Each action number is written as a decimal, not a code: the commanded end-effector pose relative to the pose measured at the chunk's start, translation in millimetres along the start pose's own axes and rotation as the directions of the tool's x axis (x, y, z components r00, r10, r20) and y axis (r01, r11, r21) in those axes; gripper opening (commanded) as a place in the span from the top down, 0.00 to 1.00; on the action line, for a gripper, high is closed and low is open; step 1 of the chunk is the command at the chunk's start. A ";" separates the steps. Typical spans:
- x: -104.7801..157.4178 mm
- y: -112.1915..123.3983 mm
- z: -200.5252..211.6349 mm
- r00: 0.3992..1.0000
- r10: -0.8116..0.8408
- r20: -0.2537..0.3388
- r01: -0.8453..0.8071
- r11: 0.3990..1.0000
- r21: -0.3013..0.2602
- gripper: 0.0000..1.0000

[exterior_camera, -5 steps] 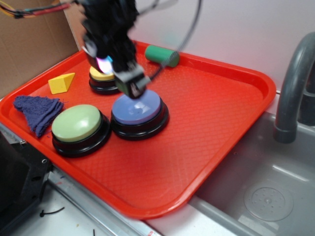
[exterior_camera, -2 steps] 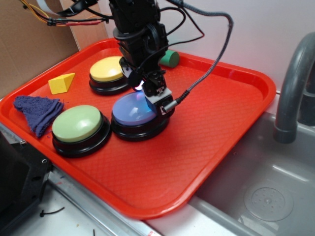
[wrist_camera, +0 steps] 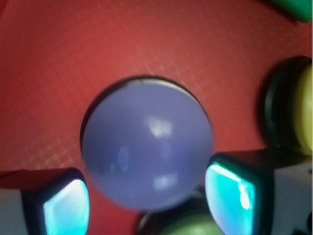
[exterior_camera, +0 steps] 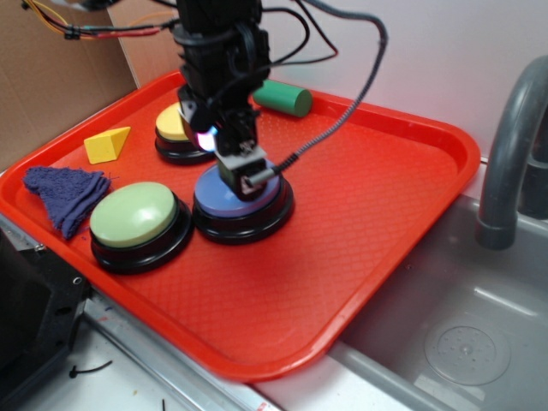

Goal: Push the purple button.

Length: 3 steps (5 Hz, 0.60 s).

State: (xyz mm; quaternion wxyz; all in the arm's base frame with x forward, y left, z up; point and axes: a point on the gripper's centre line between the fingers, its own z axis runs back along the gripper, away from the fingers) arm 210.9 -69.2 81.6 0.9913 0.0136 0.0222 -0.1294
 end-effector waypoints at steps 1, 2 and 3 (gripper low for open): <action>-1.3 0.6 42.2 0.998 0.032 0.045 -0.032 0.999 0.013 0.00; -4.1 1.9 49.1 0.998 0.034 0.052 -0.035 0.999 0.011 0.00; -5.3 3.7 52.9 0.998 0.042 0.051 -0.043 0.999 0.012 0.00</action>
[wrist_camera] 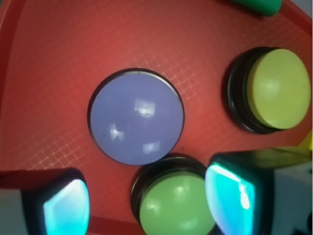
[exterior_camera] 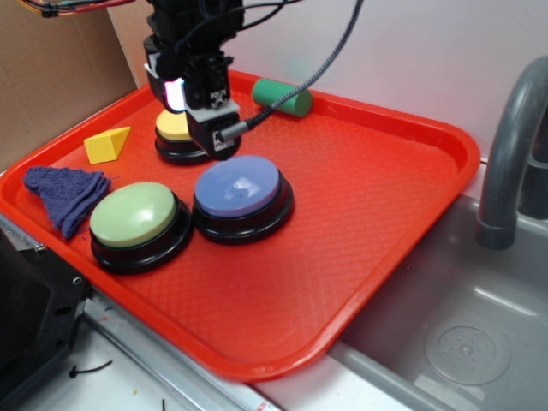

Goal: Push the purple button.

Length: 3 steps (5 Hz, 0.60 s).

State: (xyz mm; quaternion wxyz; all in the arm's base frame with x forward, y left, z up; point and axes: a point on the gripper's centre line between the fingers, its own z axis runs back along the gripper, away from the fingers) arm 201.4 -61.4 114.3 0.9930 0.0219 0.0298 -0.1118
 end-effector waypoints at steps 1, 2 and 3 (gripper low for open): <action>5.1 0.6 26.9 0.998 0.004 0.068 -0.004 1.000 0.003 0.00; 3.6 2.6 30.1 0.999 0.011 0.051 -0.011 1.000 -0.009 0.00; 0.4 3.6 35.1 0.998 0.035 0.052 -0.034 0.999 -0.019 0.00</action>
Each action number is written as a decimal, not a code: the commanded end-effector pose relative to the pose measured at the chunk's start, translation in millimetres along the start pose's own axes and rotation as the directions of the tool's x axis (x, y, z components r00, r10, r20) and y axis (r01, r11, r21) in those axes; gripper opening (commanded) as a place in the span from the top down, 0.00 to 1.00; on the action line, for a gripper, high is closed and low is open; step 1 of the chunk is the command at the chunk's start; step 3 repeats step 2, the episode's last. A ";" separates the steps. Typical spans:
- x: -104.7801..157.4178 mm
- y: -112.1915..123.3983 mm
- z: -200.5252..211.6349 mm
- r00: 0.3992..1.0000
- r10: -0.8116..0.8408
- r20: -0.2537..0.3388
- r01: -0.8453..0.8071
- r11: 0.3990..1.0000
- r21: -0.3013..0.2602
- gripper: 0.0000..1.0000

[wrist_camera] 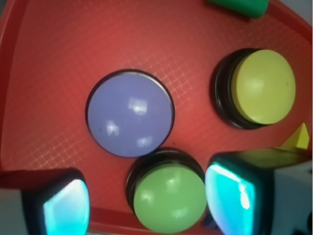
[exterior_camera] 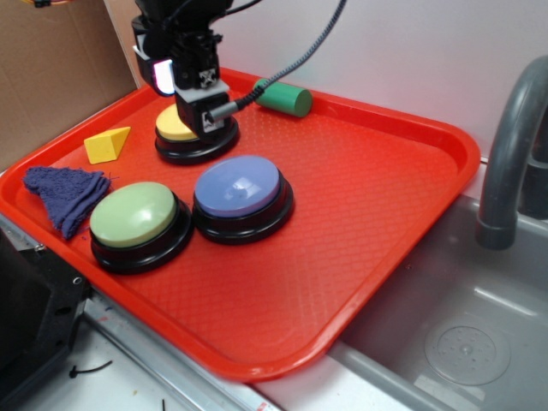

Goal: Push the purple button.

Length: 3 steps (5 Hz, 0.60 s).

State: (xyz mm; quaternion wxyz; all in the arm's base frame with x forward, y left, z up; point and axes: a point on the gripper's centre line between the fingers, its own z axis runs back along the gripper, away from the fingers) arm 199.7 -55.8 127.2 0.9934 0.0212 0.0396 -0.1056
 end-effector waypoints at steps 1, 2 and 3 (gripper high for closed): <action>-1.2 -1.2 29.4 0.997 0.030 0.075 -0.028 0.999 -0.028 0.00; -8.4 1.4 35.7 0.996 0.045 0.078 -0.044 0.999 -0.018 0.00; -8.4 1.4 35.7 0.996 0.045 0.078 -0.044 0.999 -0.018 0.00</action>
